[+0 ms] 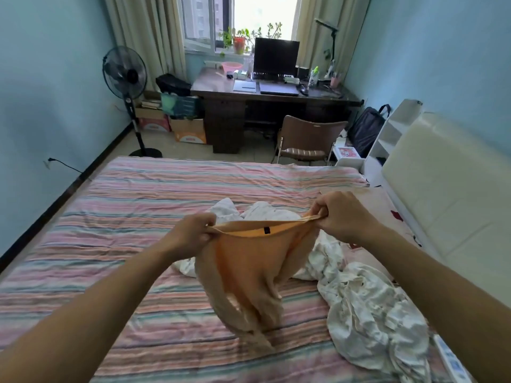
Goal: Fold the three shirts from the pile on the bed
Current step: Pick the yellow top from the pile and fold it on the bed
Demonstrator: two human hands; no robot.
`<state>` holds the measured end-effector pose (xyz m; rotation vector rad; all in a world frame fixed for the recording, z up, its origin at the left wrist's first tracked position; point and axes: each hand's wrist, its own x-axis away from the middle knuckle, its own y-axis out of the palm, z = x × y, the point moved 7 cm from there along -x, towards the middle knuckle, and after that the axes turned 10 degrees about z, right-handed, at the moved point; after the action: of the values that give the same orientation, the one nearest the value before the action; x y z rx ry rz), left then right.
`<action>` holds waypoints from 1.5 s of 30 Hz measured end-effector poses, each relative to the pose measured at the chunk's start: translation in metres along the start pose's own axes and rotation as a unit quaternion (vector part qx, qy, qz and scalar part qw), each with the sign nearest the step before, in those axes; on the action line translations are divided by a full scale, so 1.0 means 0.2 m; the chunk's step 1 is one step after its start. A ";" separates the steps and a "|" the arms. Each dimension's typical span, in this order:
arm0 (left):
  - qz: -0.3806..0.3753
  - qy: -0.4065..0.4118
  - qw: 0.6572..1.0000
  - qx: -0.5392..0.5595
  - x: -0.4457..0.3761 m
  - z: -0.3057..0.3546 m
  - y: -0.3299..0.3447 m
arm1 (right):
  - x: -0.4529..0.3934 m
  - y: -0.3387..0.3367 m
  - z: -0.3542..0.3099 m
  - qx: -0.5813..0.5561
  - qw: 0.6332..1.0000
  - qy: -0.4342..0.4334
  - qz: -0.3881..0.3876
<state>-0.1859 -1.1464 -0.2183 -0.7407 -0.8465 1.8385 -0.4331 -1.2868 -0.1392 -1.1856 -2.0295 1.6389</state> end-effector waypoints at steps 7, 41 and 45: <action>0.089 0.026 0.995 0.037 0.08 0.06 -0.46 | -0.02 -0.07 -0.06 -0.035 0.994 -0.051 0.085; 0.145 -0.020 0.985 0.096 0.99 -0.33 -0.86 | 0.51 0.04 -0.48 -0.296 0.955 0.010 0.004; 0.096 0.014 0.993 0.073 1.06 -0.44 -0.93 | 0.61 0.03 -0.67 -0.245 0.968 -0.012 0.051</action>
<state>-0.1021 -0.8716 -0.1458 -0.7762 -0.6327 2.0311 -0.4177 -1.1060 -0.1350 -1.4470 -2.5163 1.2227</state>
